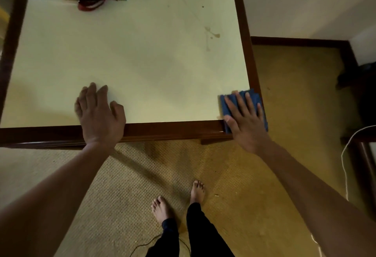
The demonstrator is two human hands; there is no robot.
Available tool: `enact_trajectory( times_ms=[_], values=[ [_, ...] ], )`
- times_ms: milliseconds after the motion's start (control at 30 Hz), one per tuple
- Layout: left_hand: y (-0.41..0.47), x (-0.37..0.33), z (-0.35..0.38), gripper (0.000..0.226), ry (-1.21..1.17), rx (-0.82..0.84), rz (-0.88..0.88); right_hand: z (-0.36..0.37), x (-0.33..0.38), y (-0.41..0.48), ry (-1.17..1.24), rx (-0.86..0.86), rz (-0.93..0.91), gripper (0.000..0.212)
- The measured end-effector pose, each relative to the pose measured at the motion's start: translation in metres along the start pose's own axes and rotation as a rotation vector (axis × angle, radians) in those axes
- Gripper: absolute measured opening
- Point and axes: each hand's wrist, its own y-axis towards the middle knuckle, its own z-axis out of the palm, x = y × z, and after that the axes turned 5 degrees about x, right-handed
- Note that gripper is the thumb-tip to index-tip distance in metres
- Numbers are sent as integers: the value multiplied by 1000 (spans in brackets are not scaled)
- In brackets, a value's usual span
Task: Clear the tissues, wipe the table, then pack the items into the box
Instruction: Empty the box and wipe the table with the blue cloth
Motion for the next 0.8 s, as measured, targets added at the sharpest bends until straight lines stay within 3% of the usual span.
enact_trajectory(
  times_ms=[167,300,400,533,667,733,800],
  values=[
    [1,0,-2,57,9,4,0,-33,23,108,68,-80,194,68],
    [2,4,-5,57,-10,30,-9,-11,102,89,-35,-68,-82,62],
    [1,1,-9,57,-11,39,-11,4,89,28,-32,-35,-213,57],
    [0,-2,-8,56,-3,29,-21,-21,15,57,53,-23,52,61],
    [0,0,-9,54,-4,29,-26,-64,39,149,431,-144,198,51],
    [1,-1,-9,53,-19,21,-32,-69,76,186,383,-129,110,50],
    [2,-1,-9,53,-35,6,-34,-55,114,192,133,-99,-114,53]
  ],
)
